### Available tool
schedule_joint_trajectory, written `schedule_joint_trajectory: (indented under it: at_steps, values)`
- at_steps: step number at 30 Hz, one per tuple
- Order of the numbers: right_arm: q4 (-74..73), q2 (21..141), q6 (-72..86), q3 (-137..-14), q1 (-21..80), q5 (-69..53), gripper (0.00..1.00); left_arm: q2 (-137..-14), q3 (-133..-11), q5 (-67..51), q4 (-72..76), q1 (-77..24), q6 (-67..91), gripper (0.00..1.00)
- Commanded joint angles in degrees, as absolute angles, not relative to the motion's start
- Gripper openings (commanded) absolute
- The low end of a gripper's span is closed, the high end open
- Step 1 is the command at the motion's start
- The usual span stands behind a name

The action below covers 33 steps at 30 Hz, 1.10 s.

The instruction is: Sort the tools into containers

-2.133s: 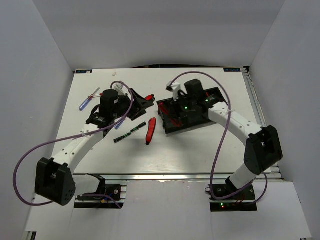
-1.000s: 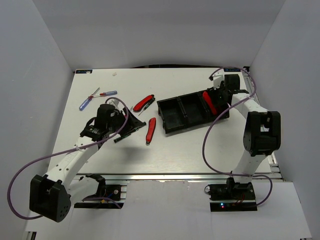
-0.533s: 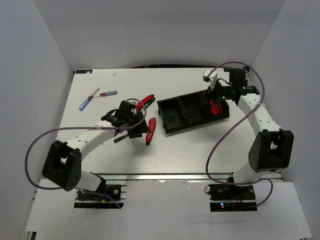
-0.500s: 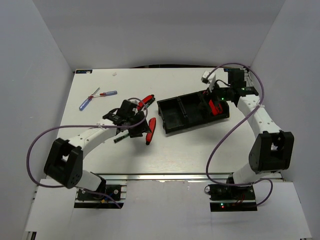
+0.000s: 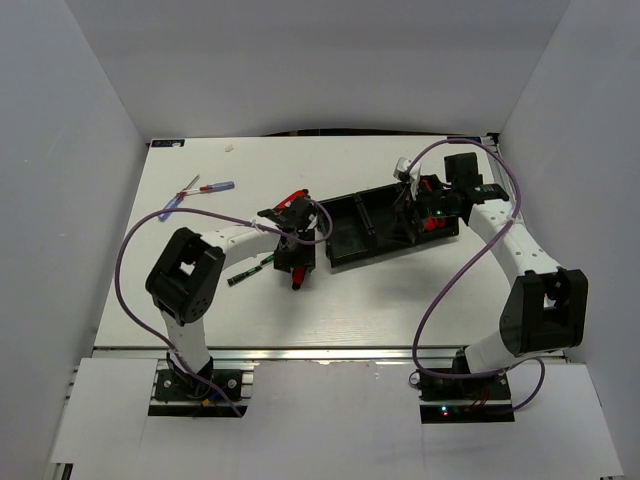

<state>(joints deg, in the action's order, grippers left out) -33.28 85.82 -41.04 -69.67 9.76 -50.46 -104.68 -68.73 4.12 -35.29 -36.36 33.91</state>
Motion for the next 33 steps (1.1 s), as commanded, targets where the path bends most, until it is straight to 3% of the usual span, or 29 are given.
schedule_joint_trajectory:
  at_steps: [1,12,16,22,23,26,33]
  values:
    - [-33.13,83.76,-40.17,-69.87,9.58,-53.52,0.89,-105.03,-71.28,8.52,-37.35,-36.74,31.91,0.67]
    - [-33.4,83.67,-39.55,-69.26,9.58,-54.32,0.89,-107.31,-70.84,9.05,-36.48,-37.35,31.82,0.63]
    - [-34.63,83.76,-39.99,-70.13,9.67,-54.84,0.89,-109.16,-70.49,8.44,-35.69,-37.35,31.81,0.57]
    - [-38.05,84.2,-40.96,-70.93,10.72,-56.51,0.89,-106.27,-68.12,6.86,-34.37,-37.44,34.1,0.27]
    - [-38.58,84.29,-40.78,-71.01,11.07,-56.95,0.89,-104.26,-67.16,6.68,-34.28,-37.35,34.54,0.18]
    - [-38.59,84.64,-38.16,-71.02,13.0,-57.04,0.89,-99.86,-65.13,5.19,-33.31,-37.35,36.56,0.06]
    - [-26.13,86.39,-15.25,-69.96,19.94,-52.49,0.89,-82.47,-56.79,-2.35,-25.24,-37.44,41.21,0.0]
